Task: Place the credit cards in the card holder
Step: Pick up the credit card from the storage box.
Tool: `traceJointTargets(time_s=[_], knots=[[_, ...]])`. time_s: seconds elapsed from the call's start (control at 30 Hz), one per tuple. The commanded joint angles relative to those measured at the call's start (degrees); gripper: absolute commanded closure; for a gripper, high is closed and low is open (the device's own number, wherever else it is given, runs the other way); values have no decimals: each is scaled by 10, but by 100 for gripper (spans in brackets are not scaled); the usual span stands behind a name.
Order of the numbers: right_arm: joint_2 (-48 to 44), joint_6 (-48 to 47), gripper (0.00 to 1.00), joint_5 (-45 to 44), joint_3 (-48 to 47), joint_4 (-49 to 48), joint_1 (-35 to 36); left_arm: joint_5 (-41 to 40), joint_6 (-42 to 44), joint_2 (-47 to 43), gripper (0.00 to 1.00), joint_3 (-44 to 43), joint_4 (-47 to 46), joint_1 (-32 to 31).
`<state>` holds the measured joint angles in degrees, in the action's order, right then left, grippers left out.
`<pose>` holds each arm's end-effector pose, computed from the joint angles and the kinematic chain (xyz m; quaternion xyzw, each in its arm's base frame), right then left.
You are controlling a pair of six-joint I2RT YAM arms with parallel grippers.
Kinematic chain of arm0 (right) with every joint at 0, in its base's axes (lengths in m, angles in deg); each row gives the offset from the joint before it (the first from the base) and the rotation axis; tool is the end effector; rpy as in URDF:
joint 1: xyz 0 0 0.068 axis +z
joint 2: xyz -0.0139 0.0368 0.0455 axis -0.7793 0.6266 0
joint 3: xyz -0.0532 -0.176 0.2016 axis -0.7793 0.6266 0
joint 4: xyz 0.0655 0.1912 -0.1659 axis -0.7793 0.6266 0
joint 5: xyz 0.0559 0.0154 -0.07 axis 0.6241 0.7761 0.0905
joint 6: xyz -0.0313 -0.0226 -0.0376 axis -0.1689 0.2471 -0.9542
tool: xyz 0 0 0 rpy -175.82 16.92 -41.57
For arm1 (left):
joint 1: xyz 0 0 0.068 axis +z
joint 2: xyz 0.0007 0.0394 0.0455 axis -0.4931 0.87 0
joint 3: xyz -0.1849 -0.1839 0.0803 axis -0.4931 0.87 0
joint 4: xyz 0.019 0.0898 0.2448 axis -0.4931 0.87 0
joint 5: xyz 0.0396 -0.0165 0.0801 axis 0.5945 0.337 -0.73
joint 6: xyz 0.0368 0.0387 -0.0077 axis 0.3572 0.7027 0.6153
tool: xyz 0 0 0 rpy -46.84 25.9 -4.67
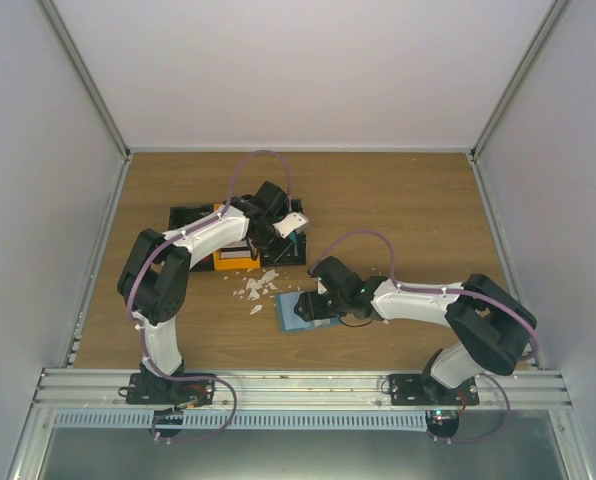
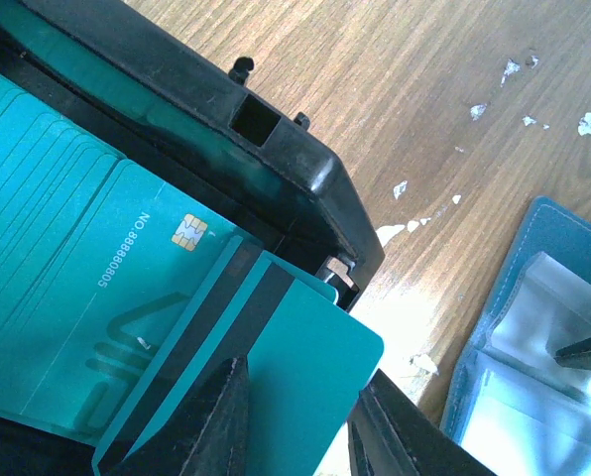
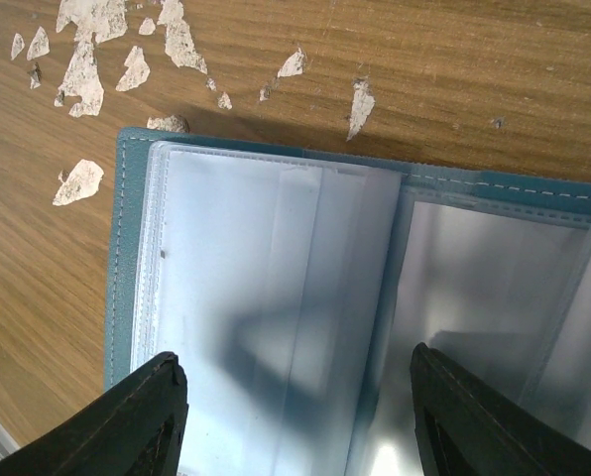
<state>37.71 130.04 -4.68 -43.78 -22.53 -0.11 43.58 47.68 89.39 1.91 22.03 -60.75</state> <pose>0.1673 0.2189 0.1420 -0.0875 0.9481 0.2807 0.1211 0.3172 -0.2049 0.1980 0.3947 0.8901 -0.1766 0.1442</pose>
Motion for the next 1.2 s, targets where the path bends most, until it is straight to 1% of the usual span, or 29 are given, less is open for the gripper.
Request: traceJointTargets(time_s=[0.0, 0.6, 0.67, 0.77, 0.87, 1.0, 1.17], knots=[[23, -4, 38, 13, 12, 28, 1, 18, -5, -17, 71, 4, 19, -4], [30, -5, 38, 12, 11, 27, 1, 20, -7, -30, 78, -11, 28, -4], [31, -4, 38, 12, 11, 26, 1, 20, -7, -32, 80, -11, 28, -5], [32, -5, 38, 12, 11, 27, 1, 13, -11, -38, 86, -16, 33, -4], [33, -5, 38, 13, 12, 25, 1, 14, -7, -52, 89, -17, 31, -4], [35, -7, 38, 13, 9, 25, 1, 6, -6, -54, 99, -15, 28, -4], [32, -7, 38, -3, 4, 31, 1, -21, -12, -64, 100, -6, 3, -4]])
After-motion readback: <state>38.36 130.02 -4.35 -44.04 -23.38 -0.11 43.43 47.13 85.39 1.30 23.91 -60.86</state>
